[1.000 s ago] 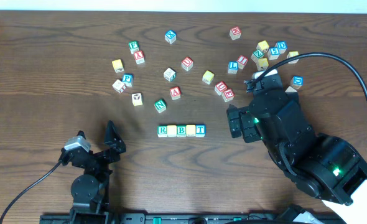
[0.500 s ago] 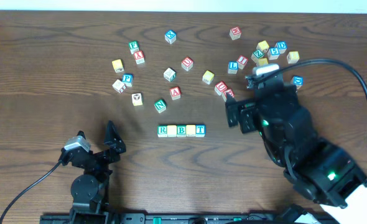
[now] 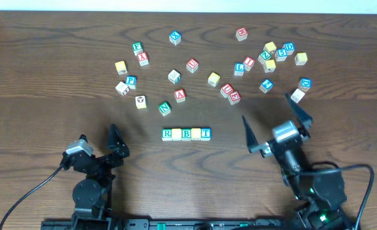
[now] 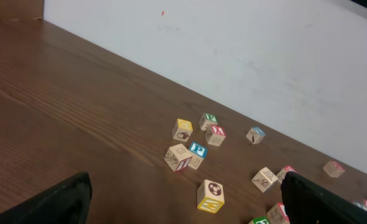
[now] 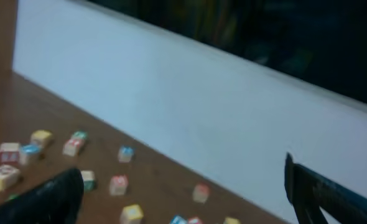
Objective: Spell out ROBOT
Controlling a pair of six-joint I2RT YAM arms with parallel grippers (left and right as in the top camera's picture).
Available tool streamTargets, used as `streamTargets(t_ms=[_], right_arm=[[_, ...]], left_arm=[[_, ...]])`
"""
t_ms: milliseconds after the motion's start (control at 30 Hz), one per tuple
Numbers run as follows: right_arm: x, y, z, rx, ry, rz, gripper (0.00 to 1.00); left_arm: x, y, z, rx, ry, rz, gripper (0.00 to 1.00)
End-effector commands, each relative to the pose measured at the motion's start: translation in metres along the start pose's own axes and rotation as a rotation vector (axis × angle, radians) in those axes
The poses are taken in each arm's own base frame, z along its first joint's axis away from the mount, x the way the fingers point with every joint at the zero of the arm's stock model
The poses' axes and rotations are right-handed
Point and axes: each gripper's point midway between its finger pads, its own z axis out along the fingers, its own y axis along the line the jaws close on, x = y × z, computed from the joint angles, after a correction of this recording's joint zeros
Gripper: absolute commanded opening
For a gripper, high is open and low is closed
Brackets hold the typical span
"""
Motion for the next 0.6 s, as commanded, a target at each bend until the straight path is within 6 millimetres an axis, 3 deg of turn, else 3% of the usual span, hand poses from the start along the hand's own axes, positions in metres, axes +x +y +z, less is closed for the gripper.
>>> streamTargets(t_ms=[0, 267, 433, 567], right_arm=[[0.016, -0.001, -0.01, -0.017, -0.017, -0.064, 0.99], [0.04, -0.028, -0.033, 0.076, -0.022, -0.145, 0.99], [0.05, -0.025, -0.045, 0.073, -0.031, -0.298, 0.99], [0.066, -0.02, -0.05, 0.07, -0.003, -0.298, 0.99]], left_arm=[[0.015, 0.009, 0.001, -0.029, 0.04, 0.013, 0.95], [0.015, 0.009, 0.001, -0.029, 0.04, 0.012, 0.95], [0.015, 0.009, 0.001, -0.029, 0.04, 0.012, 0.95], [0.015, 0.009, 0.001, -0.029, 0.04, 0.013, 0.95]])
